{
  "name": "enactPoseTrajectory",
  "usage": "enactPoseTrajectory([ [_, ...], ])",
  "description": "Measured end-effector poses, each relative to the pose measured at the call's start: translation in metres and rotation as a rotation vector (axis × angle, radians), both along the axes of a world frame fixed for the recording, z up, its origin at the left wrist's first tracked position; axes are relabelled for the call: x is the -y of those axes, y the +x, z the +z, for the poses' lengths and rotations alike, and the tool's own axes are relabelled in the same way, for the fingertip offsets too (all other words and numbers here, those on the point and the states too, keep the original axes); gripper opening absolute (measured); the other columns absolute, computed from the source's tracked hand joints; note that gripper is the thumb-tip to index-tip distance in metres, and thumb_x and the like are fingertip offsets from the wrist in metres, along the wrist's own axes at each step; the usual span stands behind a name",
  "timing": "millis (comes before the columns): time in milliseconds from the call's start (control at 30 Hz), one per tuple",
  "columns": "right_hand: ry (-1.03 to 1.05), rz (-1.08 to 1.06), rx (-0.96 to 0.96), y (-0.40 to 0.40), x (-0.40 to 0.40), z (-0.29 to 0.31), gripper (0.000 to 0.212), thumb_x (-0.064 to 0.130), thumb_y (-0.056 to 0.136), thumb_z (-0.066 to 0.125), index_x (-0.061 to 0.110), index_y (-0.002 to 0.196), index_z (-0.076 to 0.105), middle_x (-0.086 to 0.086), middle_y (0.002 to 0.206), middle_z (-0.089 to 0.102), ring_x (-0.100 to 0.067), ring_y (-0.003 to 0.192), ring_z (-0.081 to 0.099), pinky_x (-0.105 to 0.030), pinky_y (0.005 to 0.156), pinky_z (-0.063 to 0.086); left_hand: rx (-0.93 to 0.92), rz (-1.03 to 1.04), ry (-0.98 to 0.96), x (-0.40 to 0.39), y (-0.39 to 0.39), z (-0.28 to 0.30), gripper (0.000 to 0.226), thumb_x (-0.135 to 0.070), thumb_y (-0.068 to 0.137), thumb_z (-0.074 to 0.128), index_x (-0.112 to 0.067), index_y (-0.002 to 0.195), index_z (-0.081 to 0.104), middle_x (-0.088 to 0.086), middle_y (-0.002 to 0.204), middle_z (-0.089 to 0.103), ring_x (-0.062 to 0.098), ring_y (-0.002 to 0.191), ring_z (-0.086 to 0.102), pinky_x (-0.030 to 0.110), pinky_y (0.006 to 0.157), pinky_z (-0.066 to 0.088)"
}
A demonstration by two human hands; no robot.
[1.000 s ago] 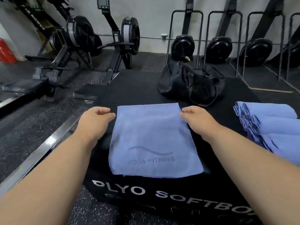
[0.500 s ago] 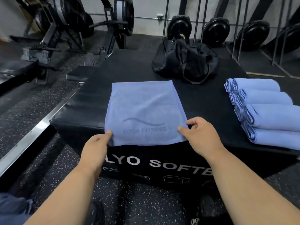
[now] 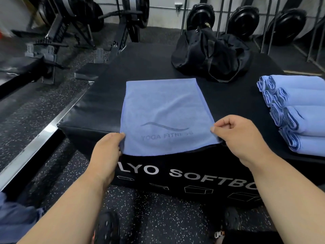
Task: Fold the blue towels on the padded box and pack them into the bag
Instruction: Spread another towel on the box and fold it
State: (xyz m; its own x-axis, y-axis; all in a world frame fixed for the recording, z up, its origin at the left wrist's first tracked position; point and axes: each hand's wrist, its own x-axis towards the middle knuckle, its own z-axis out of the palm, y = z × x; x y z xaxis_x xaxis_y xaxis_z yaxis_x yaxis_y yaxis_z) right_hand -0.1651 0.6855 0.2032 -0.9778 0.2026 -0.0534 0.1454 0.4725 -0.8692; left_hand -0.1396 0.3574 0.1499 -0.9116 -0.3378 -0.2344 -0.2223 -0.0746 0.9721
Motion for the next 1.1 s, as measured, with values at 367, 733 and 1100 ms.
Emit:
enactPoseTrajectory([
  [367, 0.192, 0.060, 0.082, -0.002, -0.011, -0.006, 0.042, 0.042, 0.085, 0.084, 0.033, 0.120, 0.063, 0.006, 0.074, 0.072, -0.005, 0.070, 0.069, -0.025, 0.065, 0.048, 0.024, -0.070, -0.257, 0.000, 0.003, -0.007, 0.033, -0.037, 0.090, 0.066, -0.008, 0.075, 0.066, 0.003, 0.087, 0.073, 0.016, 0.075, 0.055, 0.040, 0.078, 0.044],
  [733, 0.121, 0.096, 0.151, 0.002, -0.012, -0.001, 0.027, 0.036, 0.086, 0.082, 0.012, 0.081, 0.070, -0.005, 0.069, 0.063, -0.017, 0.057, 0.053, -0.033, 0.056, 0.045, 0.081, -0.007, -0.350, -0.008, 0.006, -0.017, 0.050, -0.050, 0.099, 0.065, -0.003, 0.083, 0.065, -0.004, 0.065, 0.054, 0.015, 0.064, 0.045, 0.033, 0.061, 0.037],
  [1100, 0.316, 0.032, 0.120, -0.009, -0.007, -0.008, 0.022, 0.043, 0.087, 0.075, 0.024, 0.080, 0.068, 0.008, 0.073, 0.069, -0.019, 0.068, 0.066, -0.042, 0.067, 0.056, 0.164, -0.114, -0.204, -0.003, 0.003, -0.022, 0.038, -0.042, 0.087, 0.073, -0.009, 0.072, 0.063, 0.001, 0.070, 0.063, 0.019, 0.070, 0.052, 0.038, 0.072, 0.040],
])
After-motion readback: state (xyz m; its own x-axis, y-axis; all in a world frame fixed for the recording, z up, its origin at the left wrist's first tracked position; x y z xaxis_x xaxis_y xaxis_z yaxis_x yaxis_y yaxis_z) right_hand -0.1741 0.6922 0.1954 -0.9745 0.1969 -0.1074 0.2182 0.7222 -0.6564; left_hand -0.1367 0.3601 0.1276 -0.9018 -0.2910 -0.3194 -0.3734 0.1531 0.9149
